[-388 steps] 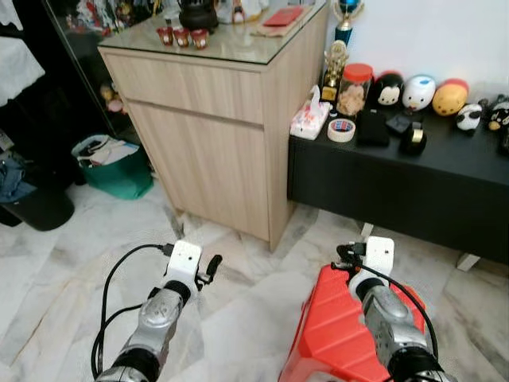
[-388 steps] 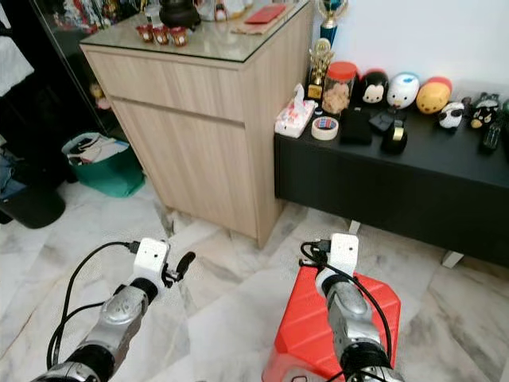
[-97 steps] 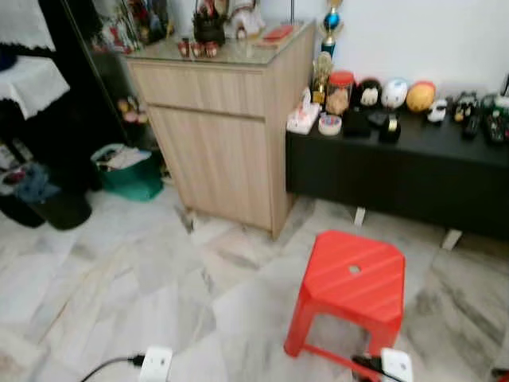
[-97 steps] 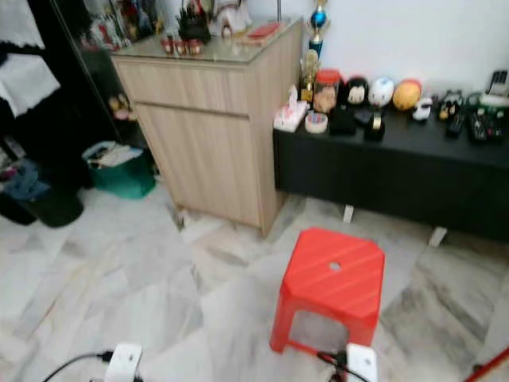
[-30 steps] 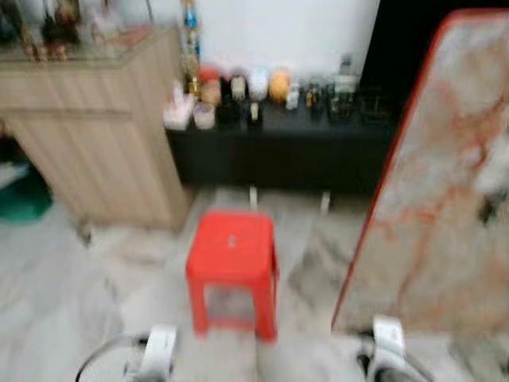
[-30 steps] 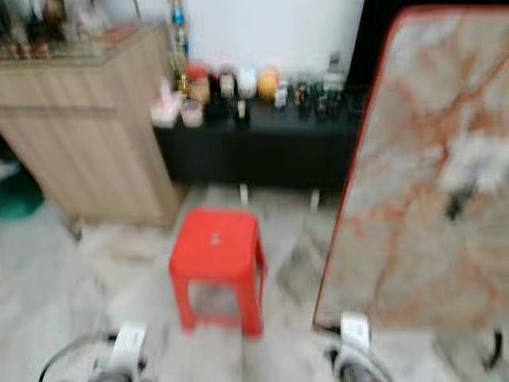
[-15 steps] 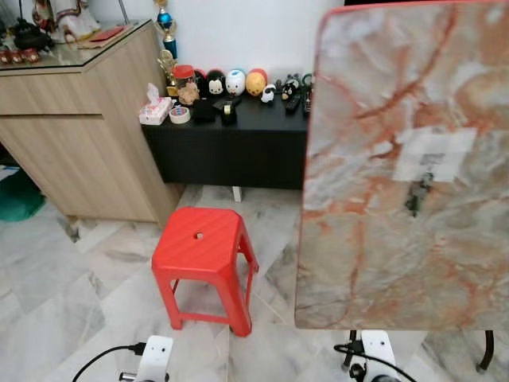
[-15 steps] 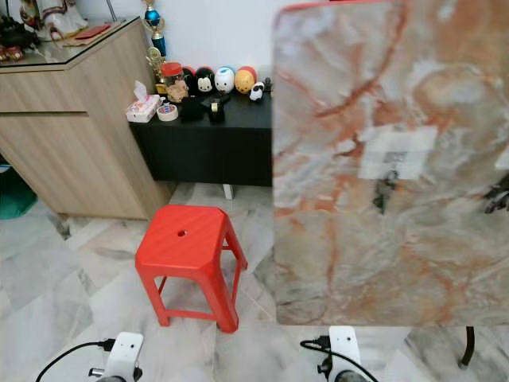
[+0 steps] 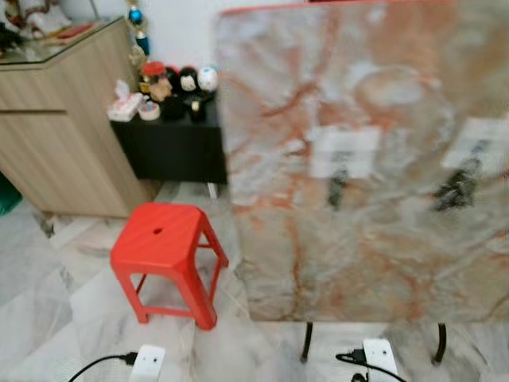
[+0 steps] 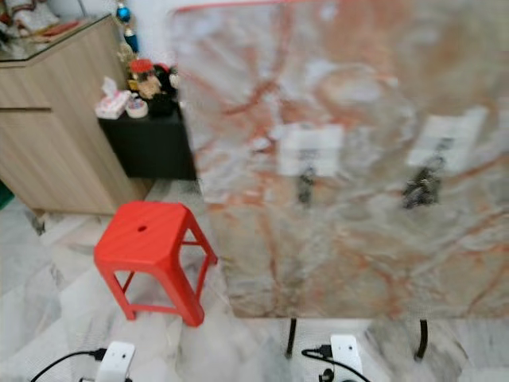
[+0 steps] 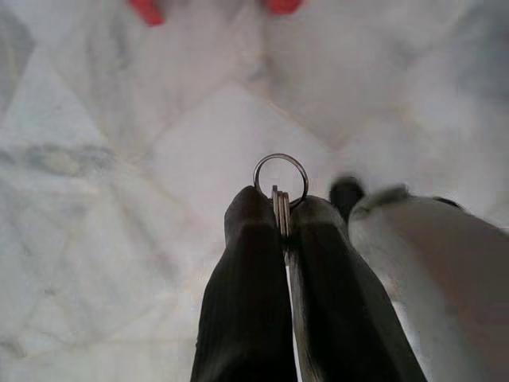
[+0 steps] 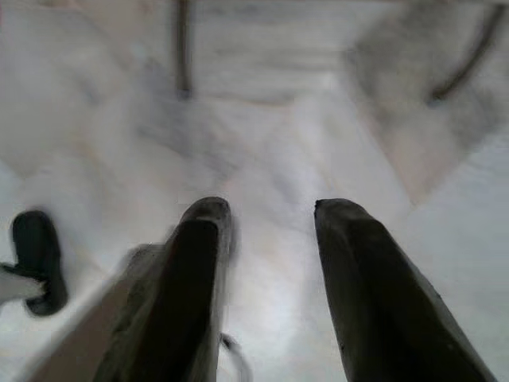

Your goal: Hang keys on a hook

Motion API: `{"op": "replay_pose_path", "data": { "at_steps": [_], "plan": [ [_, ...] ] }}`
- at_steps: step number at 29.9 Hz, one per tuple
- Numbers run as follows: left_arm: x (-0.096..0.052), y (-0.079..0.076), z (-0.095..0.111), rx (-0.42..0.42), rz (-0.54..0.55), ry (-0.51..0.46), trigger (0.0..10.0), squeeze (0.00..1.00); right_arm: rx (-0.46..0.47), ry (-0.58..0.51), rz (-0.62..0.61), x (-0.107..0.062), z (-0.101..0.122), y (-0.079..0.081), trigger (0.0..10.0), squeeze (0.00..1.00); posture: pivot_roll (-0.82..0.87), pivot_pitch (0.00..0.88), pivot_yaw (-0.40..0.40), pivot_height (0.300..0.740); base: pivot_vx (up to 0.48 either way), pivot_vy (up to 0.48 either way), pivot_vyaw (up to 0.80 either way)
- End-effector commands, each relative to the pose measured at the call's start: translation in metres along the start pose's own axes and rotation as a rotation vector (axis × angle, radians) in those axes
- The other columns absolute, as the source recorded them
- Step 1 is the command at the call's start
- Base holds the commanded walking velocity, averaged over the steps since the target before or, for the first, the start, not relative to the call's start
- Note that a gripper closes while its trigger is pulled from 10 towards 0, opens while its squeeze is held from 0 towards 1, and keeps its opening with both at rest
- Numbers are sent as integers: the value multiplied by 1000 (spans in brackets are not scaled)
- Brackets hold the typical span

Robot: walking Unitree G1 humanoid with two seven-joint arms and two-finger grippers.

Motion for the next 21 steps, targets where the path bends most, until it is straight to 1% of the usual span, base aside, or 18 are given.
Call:
{"op": "replay_pose_path", "data": {
  "at_steps": [1,12,21],
  "plan": [
    [-1,7,-5,20,14,10,10000,0,10,-14,8,0,5,4,10000,0,-71,0,64,723,0,-480,0],
    [-1,6,-4,26,6,7,10000,0,23,-8,11,0,3,4,10000,0,-75,0,63,723,0,-480,0],
    [-1,3,-4,16,4,8,10000,0,19,-11,12,0,4,3,10000,0,-76,0,53,723,0,-480,0]
  ]
}}
Point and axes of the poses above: a point about 5 cm out from each wrist's last joint towards the gripper, its own x axis pointing out of the wrist towards the gripper, its own z axis along the axis of the wrist's last joint, y = z × x, the point moved 1 cm from there along x, pointing out of the wrist towards the gripper, and after that the axes turned 8 degrees about -x, right-handed, at the moved point
